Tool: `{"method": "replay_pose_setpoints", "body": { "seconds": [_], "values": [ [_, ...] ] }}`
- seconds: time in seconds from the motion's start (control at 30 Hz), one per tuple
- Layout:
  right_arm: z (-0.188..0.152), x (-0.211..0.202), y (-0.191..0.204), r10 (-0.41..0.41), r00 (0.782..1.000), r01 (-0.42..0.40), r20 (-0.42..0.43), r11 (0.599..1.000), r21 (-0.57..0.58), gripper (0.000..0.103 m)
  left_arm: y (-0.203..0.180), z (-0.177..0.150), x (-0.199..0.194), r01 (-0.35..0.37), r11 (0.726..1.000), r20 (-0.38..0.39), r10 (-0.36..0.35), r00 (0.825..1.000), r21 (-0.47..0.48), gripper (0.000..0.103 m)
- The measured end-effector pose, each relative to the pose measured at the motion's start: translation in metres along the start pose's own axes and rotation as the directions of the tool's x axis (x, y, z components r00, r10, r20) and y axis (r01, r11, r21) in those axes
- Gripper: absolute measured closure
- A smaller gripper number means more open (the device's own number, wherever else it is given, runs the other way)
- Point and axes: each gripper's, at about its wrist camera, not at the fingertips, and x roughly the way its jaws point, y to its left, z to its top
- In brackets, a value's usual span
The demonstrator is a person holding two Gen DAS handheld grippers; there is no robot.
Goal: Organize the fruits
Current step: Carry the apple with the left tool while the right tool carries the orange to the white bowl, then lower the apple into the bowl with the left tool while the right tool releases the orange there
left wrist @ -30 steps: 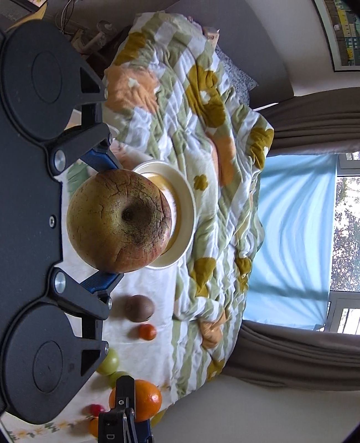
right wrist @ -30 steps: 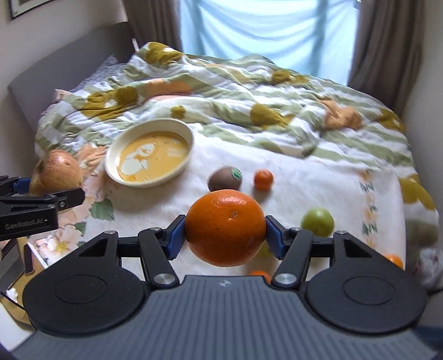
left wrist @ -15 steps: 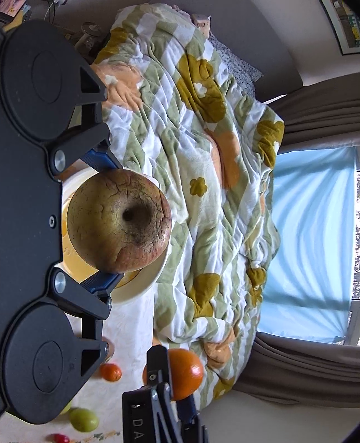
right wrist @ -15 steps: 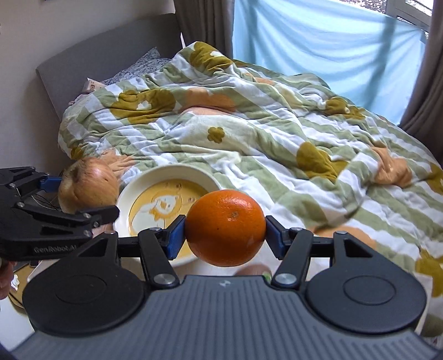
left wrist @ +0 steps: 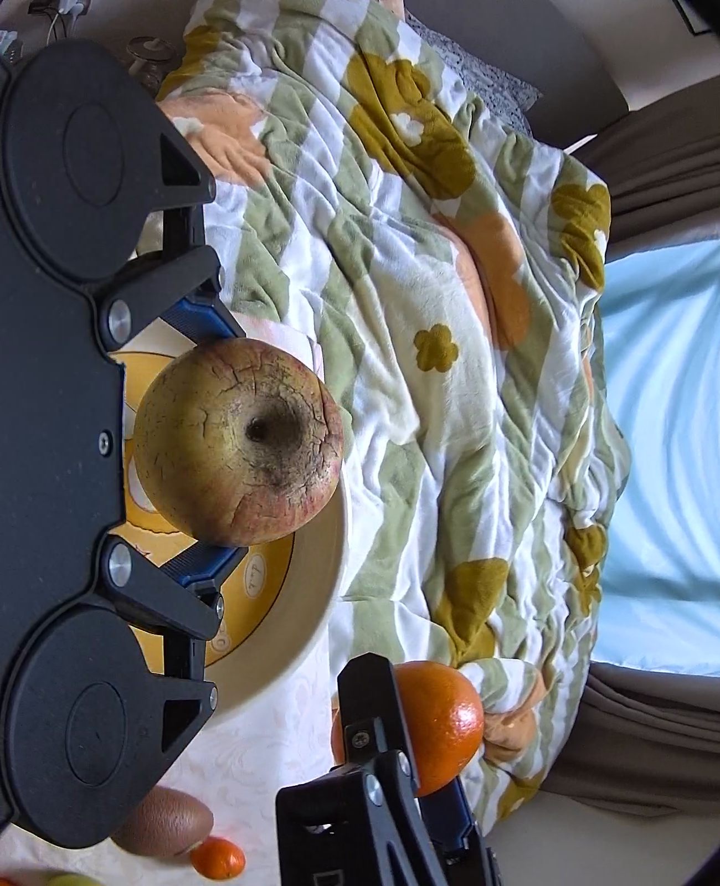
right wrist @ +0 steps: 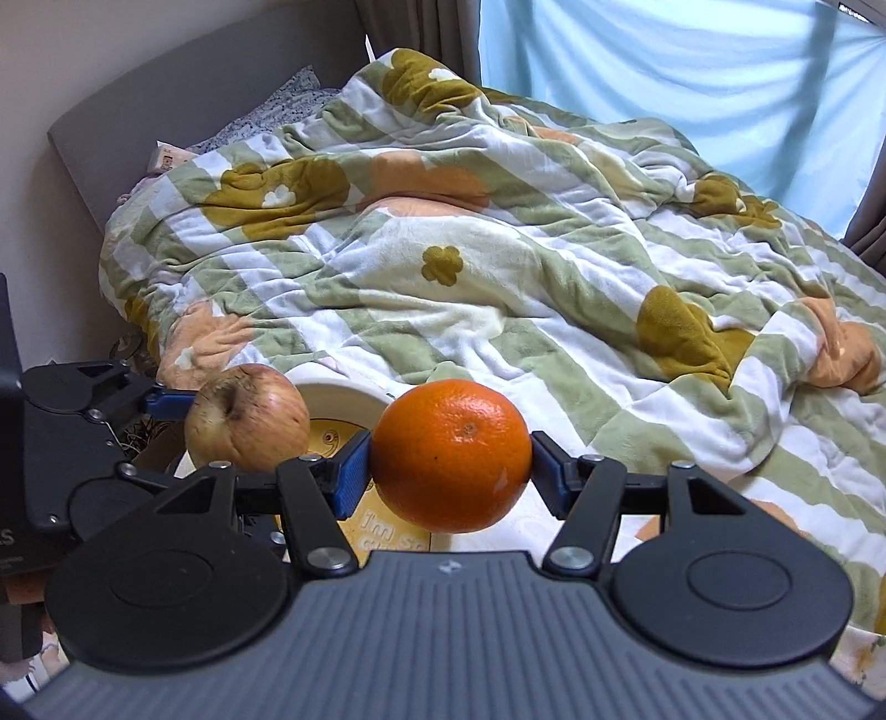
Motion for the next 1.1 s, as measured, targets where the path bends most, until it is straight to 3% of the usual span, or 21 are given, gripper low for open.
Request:
{"method": "replay_pose_setpoints", "body": {
  "seconds": [0.4, 0.43, 0.53, 0.57, 1.1],
  "values": [
    [0.000, 0.027, -0.006, -0.004, 0.999, 0.005, -0.045, 1.000, 0.024, 0.028, -0.007, 0.000, 0.022, 0.009, 0.999, -0.008, -0.008, 1.000, 0.052, 0.025],
    [0.000, 0.027, -0.006, -0.005, 0.999, 0.006, -0.046, 1.000, 0.024, 0.028, -0.007, 0.000, 0.022, 0.009, 0.999, -0.010, -0.009, 1.000, 0.050, 0.024],
    [0.000, 0.029, -0.005, -0.004, 0.999, 0.005, -0.050, 1.000, 0.024, 0.028, -0.005, -0.001, 0.013, -0.003, 0.999, 0.024, 0.002, 1.000, 0.054, 0.003],
    [0.001, 0.029, -0.005, -0.003, 0.999, 0.004, -0.051, 1.000, 0.023, 0.028, -0.004, -0.002, 0.008, -0.005, 0.998, 0.038, 0.003, 0.999, 0.055, 0.002],
    [-0.014, 0.043, 0.028, 0.044, 0.995, -0.051, -0.090, 0.996, -0.079, 0.028, 0.020, -0.032, -0.036, -0.016, 1.000, 0.049, 0.016, 0.999, 0.003, 0.002]
  ]
}}
